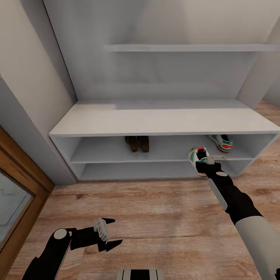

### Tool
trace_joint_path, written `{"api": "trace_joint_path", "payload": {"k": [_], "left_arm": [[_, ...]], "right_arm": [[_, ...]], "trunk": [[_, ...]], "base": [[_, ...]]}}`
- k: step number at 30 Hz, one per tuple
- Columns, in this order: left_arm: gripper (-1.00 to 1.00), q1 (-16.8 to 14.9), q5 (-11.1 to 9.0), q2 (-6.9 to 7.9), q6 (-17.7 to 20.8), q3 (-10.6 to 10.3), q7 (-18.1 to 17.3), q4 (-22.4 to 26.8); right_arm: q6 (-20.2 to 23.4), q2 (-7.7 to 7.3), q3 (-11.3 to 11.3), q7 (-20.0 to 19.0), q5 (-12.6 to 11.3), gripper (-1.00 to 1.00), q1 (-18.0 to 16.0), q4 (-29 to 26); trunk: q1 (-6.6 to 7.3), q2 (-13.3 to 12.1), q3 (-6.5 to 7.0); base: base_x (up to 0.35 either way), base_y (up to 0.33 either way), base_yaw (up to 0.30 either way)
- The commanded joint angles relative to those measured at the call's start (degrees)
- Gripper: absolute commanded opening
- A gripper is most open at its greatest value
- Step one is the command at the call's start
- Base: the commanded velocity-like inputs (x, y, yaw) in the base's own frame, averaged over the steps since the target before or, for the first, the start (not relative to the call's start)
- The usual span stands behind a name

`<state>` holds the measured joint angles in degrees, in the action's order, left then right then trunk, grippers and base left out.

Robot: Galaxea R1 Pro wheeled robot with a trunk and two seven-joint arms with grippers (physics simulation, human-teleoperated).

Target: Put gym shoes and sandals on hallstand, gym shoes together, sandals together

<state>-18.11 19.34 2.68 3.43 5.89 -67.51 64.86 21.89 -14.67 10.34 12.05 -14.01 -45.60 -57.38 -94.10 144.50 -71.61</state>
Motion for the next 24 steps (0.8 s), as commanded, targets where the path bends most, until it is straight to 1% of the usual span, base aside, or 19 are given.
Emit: {"api": "trace_joint_path", "payload": {"k": [1, 9, 14, 24], "left_arm": [[1.0, 0.0, 0.0, 0.01, 0.0, 0.0, 0.0, 0.0], [1.0, 0.0, 0.0, 0.03, 0.0, 0.0, 0.0, 0.0], [1.0, 0.0, 0.0, 0.04, 0.0, 0.0, 0.0, 0.0], [1.0, 0.0, -0.1, 0.03, -0.1, 0.0, 0.0, 0.0]], "right_arm": [[0.0, 0.0, 0.0, 0.0, 0.0, -1.0, 0.0, 0.0], [0.0, -0.01, -0.3, 0.0, -0.1, -1.0, 0.0, 0.1], [0.0, -0.06, -1.0, -0.1, -0.1, -1.0, 0.0, 0.1], [-0.1, -0.15, -1.4, -0.1, -0.1, -1.0, 0.0, 0.2]], "trunk": [[0.0, 0.0, 0.0], [0.0, 0.0, 0.0], [0.0, 0.0, 0.0], [0.0, 0.0, 0.0]], "base": [[0.154, -0.151, 0.0], [0.128, -0.124, 0.0], [0.045, -0.044, 0.0], [0.015, -0.015, 0.0]]}}
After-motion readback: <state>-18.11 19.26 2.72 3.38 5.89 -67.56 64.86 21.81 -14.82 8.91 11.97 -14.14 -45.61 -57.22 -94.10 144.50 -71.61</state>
